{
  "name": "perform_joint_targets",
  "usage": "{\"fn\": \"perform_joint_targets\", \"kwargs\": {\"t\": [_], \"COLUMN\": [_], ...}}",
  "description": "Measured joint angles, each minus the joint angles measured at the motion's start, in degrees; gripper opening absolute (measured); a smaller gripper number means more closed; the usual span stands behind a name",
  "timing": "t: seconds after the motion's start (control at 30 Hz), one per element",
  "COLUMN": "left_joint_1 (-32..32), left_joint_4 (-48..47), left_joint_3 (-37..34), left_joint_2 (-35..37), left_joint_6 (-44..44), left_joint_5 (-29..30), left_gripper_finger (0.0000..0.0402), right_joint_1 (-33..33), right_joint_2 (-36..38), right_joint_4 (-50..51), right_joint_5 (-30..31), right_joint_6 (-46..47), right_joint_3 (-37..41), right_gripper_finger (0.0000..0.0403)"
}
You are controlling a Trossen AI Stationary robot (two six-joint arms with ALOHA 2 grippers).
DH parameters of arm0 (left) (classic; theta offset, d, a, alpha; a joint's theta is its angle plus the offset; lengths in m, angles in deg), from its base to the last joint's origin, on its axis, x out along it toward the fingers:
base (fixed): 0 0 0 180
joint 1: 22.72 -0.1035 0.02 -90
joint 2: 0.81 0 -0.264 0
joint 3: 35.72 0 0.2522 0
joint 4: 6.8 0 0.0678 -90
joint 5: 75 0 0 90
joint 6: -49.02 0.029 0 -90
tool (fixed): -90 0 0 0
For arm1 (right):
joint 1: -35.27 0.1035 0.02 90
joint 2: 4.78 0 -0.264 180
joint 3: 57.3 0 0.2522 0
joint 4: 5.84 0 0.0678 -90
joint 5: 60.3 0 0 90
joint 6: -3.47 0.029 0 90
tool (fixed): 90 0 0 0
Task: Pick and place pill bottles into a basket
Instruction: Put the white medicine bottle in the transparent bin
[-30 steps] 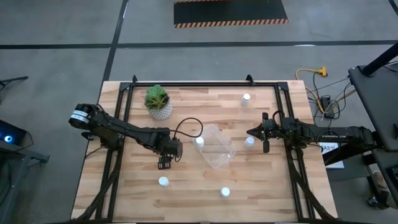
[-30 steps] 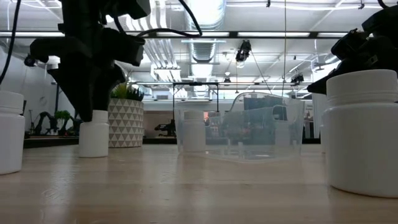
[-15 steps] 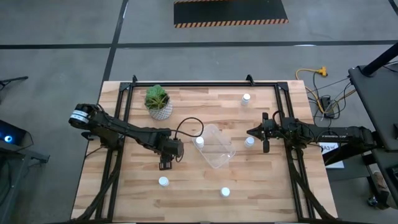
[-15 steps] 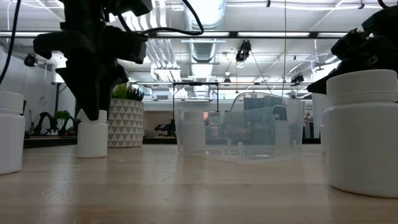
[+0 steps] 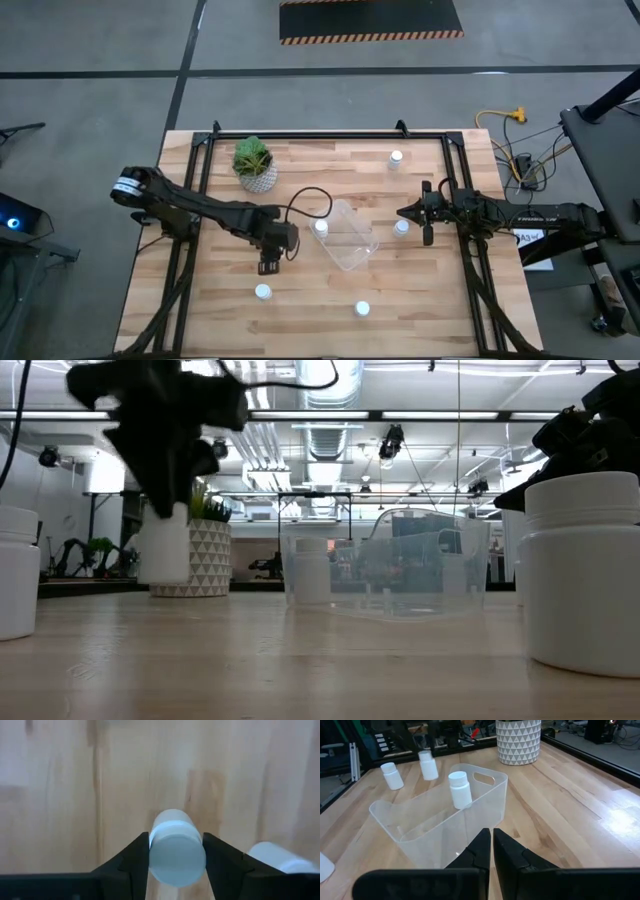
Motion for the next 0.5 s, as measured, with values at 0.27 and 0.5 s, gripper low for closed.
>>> {"fn": "perform_joint_targets", "kwargs": {"t": [0.27,0.5], "left_joint_1": [-2.2,-6.9], "left_joint_4": [-0.5,-1.2], "left_joint_3": [10.7,17.3], "left_joint_2": [-0.2,-0.4], "left_joint_6": [7.0,14.4], "left_joint_5": [-1.0,-2.5], "left_gripper_finger": [0.014,0.014], "right_joint_1": [0.0,0.0], "right_joint_2": [0.0,-0.1], "right_joint_4": [0.0,0.1], "right_joint_5": [0.0,0.0], "right_joint_6": [-0.9,-0.9], "right_joint_3": [0.0,0.0], "right_gripper_finger": [0.0013,0.0013]}}
